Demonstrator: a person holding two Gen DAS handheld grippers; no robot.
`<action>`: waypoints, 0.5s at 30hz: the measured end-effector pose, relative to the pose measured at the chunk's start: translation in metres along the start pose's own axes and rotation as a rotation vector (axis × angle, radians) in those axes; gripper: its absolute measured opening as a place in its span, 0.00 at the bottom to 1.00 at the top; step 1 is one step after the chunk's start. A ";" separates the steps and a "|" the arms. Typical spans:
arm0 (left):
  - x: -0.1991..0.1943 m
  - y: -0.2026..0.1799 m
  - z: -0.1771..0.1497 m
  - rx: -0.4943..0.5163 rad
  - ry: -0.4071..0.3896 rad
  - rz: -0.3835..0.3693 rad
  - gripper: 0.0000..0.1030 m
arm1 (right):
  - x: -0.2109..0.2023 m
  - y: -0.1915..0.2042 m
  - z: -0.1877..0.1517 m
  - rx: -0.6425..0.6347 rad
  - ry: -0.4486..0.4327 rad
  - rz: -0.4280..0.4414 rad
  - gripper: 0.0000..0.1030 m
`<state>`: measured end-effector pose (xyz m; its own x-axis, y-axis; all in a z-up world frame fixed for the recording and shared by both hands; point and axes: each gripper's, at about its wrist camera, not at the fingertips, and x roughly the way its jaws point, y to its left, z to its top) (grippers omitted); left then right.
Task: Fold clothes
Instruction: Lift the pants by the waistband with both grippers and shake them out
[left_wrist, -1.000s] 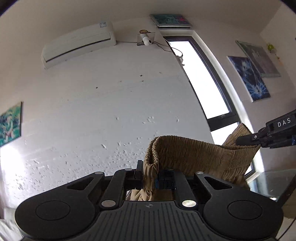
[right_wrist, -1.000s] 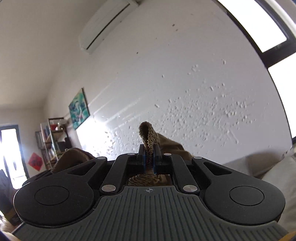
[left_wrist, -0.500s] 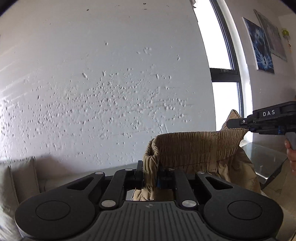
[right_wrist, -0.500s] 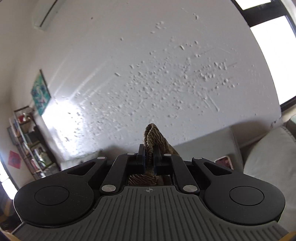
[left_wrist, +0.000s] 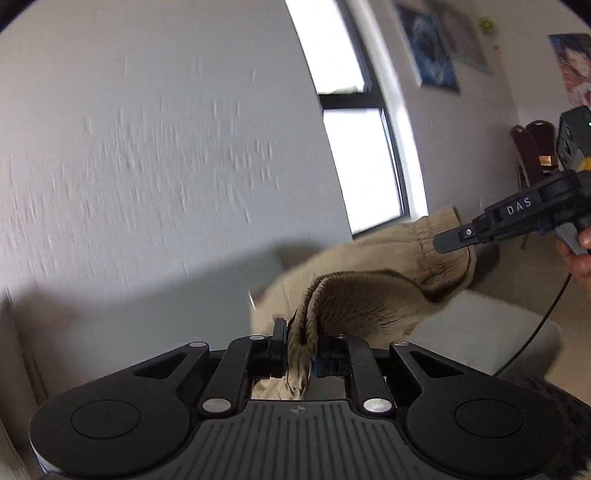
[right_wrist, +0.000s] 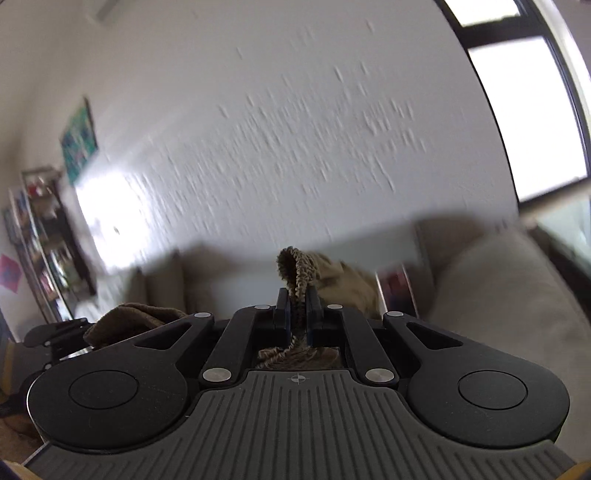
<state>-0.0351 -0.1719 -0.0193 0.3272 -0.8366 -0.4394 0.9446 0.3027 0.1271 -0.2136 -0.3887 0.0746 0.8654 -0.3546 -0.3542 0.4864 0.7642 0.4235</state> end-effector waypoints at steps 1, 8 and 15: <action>0.022 0.000 -0.030 -0.090 0.115 -0.016 0.14 | 0.021 -0.020 -0.029 0.057 0.132 -0.044 0.07; 0.041 -0.009 -0.101 -0.387 0.413 -0.017 0.39 | 0.087 -0.074 -0.125 0.290 0.597 -0.112 0.30; 0.011 0.001 -0.079 -0.452 0.363 -0.001 0.60 | 0.064 -0.056 -0.114 0.305 0.611 -0.066 0.44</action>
<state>-0.0329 -0.1447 -0.0943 0.2208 -0.6506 -0.7266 0.8133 0.5340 -0.2310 -0.1990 -0.3931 -0.0669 0.6529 0.0411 -0.7564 0.6256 0.5337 0.5690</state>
